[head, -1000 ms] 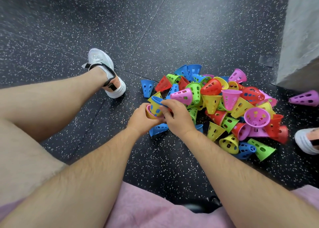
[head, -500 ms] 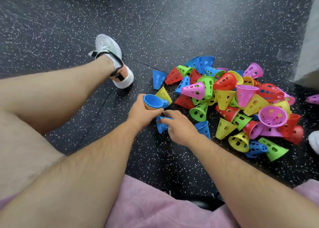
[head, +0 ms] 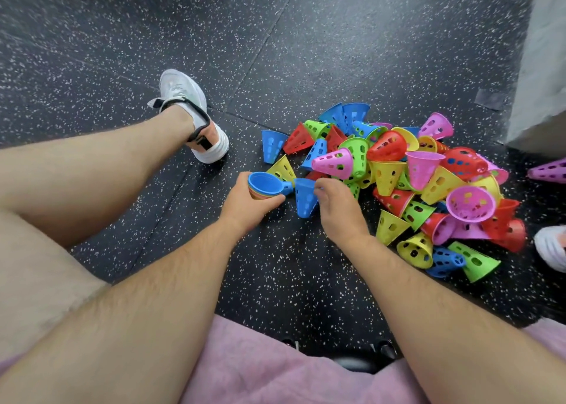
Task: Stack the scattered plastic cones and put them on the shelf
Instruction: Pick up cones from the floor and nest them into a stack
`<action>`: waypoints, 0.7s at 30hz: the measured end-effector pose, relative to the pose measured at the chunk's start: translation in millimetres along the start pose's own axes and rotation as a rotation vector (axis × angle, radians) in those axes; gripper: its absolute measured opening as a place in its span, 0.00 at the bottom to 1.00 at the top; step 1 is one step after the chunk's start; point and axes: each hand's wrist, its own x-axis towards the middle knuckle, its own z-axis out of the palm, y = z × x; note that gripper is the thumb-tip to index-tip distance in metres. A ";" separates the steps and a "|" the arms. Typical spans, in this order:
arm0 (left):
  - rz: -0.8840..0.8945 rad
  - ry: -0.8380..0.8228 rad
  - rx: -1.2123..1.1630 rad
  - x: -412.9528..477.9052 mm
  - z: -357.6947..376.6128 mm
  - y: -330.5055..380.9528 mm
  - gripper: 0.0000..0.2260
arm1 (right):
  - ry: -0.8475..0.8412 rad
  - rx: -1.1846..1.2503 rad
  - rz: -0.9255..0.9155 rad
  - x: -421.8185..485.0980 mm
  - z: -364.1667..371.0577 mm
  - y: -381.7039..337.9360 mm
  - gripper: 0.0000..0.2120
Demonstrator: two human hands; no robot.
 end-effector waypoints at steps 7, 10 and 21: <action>0.071 -0.108 0.099 -5.5 11.9 10.9 0.30 | 0.287 0.210 0.018 15.3 -11.8 -11.2 0.08; 0.080 -0.111 0.084 -7.9 16.0 15.7 0.30 | 0.283 0.220 -0.052 21.5 -10.7 -24.2 0.08; 0.042 -0.060 0.060 -7.2 -0.5 13.4 0.24 | -0.299 0.342 0.068 10.8 15.8 -45.9 0.12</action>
